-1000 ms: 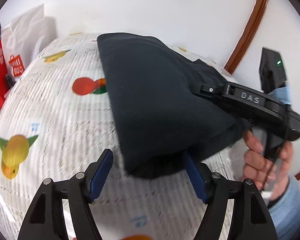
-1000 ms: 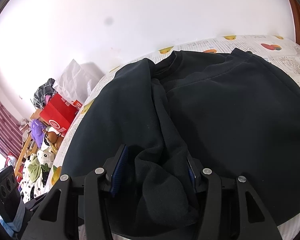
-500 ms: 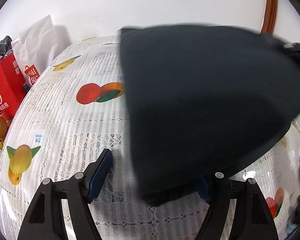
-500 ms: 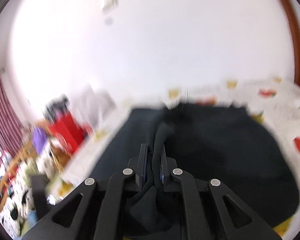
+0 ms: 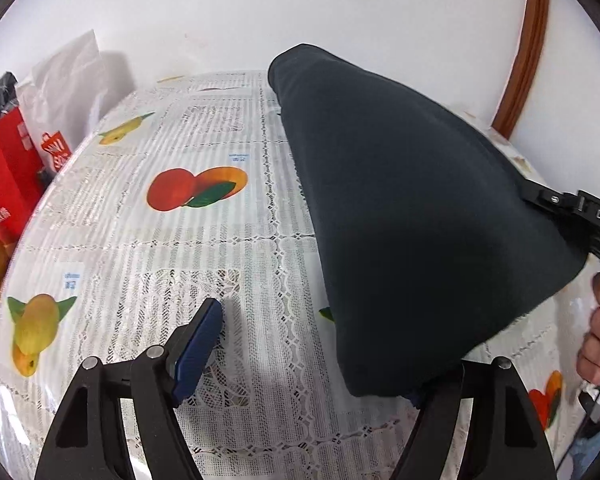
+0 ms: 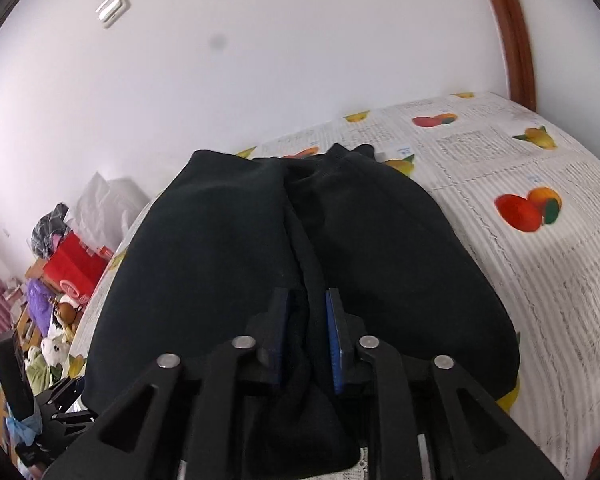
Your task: Fold small clothes
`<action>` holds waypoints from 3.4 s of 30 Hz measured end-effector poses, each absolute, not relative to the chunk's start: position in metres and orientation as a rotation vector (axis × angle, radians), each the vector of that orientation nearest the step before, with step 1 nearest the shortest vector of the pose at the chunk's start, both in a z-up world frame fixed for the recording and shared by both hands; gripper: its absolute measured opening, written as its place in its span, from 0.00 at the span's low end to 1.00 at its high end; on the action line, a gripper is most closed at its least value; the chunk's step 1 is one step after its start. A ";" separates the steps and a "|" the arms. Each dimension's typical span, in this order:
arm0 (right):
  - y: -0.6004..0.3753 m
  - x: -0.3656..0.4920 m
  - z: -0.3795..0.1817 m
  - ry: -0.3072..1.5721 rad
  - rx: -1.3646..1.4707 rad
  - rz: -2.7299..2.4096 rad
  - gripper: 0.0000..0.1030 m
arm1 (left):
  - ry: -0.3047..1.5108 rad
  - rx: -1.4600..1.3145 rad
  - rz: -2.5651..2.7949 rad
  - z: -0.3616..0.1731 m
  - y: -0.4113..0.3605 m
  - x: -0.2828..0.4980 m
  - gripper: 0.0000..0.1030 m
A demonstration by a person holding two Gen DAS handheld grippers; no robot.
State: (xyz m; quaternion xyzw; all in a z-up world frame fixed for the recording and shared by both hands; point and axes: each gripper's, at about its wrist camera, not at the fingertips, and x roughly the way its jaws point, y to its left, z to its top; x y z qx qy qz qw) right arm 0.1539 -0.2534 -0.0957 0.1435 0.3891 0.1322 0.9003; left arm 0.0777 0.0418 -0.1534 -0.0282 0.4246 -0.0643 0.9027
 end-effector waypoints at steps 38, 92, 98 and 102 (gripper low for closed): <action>-0.333 0.171 -0.095 0.776 0.196 0.145 0.10 | 0.887 0.035 -0.120 -0.153 -0.024 0.100 0.78; -0.296 0.234 -0.043 0.837 -0.093 0.096 0.37 | 0.873 -0.033 -0.248 -0.092 -0.007 0.141 0.61; -0.292 0.303 -0.065 0.914 0.000 0.074 0.37 | 0.904 0.018 -0.343 -0.099 -0.024 0.172 0.69; -0.290 0.338 -0.081 0.963 0.080 0.091 0.37 | 0.910 0.044 -0.364 -0.107 -0.032 0.177 0.72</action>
